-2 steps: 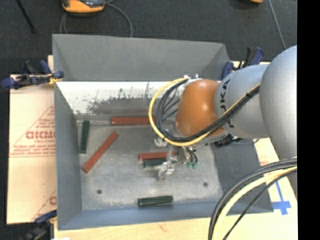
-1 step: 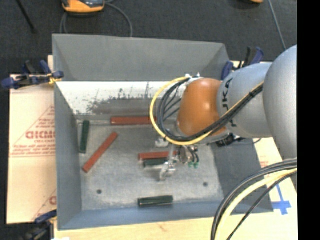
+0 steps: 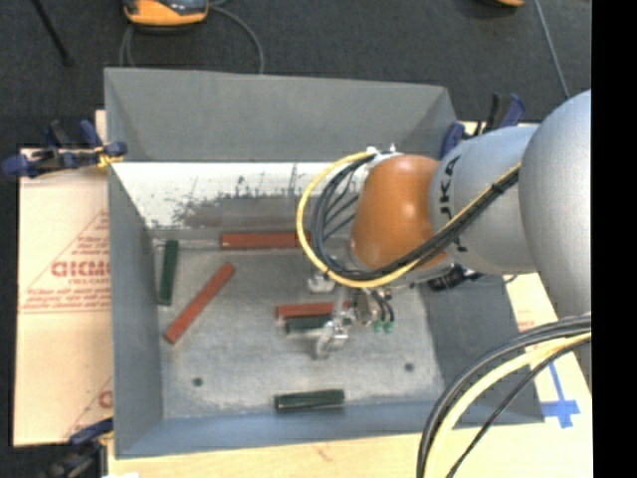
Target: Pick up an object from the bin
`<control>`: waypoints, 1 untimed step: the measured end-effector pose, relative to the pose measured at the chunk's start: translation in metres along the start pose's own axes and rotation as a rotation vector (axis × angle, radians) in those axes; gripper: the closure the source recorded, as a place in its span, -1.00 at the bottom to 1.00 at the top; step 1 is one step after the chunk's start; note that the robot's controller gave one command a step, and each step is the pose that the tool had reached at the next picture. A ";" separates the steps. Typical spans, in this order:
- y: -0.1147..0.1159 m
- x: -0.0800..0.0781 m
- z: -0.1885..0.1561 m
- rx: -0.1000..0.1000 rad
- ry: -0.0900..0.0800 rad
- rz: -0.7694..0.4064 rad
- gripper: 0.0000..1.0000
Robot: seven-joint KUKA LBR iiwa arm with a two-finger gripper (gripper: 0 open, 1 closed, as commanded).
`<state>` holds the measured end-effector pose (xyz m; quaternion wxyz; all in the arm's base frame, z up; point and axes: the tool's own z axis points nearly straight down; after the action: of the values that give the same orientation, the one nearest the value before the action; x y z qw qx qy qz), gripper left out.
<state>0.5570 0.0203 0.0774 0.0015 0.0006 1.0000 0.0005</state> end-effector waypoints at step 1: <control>-0.009 -0.002 0.001 -0.008 -0.003 -0.003 -1.00</control>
Offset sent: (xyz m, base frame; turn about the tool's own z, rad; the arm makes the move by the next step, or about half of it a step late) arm 0.0000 0.0000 0.0000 0.0000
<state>0.5588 0.0111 0.0769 0.0028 -0.0009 1.0000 0.0046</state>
